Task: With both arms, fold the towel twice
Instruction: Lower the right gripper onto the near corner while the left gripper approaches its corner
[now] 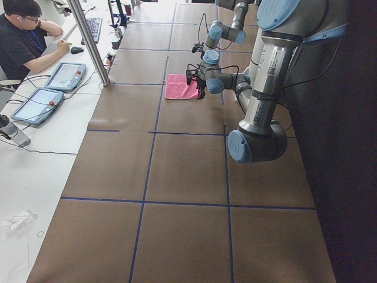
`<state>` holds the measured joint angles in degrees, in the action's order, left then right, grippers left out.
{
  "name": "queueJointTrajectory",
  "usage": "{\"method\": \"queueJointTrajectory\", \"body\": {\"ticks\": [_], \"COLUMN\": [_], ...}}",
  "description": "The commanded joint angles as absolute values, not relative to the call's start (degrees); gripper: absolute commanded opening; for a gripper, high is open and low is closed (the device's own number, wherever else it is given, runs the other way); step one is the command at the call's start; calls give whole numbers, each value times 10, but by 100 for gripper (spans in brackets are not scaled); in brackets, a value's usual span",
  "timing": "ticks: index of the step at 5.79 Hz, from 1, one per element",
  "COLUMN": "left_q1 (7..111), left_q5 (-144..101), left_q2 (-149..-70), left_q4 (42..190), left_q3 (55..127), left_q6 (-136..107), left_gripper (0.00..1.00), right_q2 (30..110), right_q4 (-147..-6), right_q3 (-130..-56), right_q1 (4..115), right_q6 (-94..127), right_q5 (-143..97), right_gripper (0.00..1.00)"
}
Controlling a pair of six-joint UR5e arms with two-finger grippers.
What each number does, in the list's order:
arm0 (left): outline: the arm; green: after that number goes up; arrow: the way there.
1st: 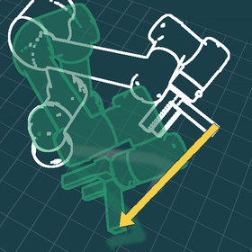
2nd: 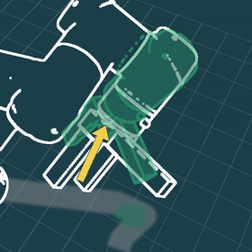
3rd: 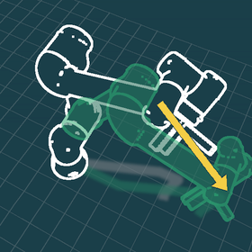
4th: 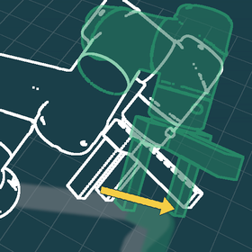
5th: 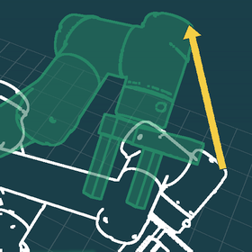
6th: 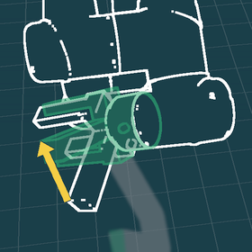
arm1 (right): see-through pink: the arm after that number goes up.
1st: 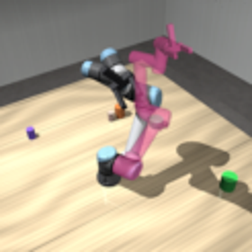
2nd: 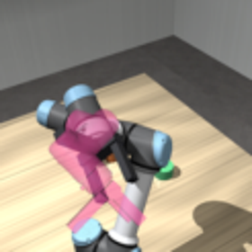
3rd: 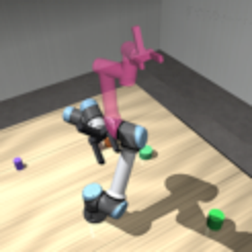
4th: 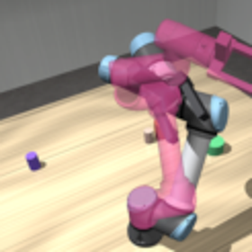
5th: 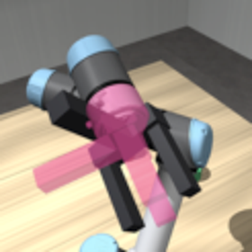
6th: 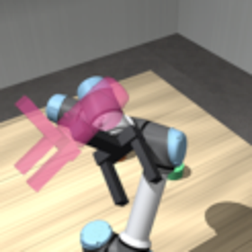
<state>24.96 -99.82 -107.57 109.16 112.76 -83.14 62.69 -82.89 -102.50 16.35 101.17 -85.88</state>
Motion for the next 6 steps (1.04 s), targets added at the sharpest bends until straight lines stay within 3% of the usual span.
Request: {"method": "queueJointTrajectory", "body": {"ticks": [1,3,4,5,6], "left_q1": [250,250,250,250,250], "left_q5": [-998,-998,-998,-998,-998], "left_q2": [-1076,-1075,-1075,-1075,-1077], "left_q4": [1092,1092,1092,1092,1092], "left_q3": [1128,1129,1129,1129,1129], "left_q6": [-831,-831,-831,-831,-831], "left_gripper": [77,78,79,79,81], "right_q2": [628,627,627,627,626], "right_q4": [-831,-831,-831,-831,-831], "right_q3": [-1022,-1021,-1021,-1021,-1022], "right_q1": [163,166,166,166,166], "right_q6": [1012,1012,1012,1012,1012], "right_q5": [-854,-851,-851,-851,-851], "right_gripper": [43,39,25,3,0]}}
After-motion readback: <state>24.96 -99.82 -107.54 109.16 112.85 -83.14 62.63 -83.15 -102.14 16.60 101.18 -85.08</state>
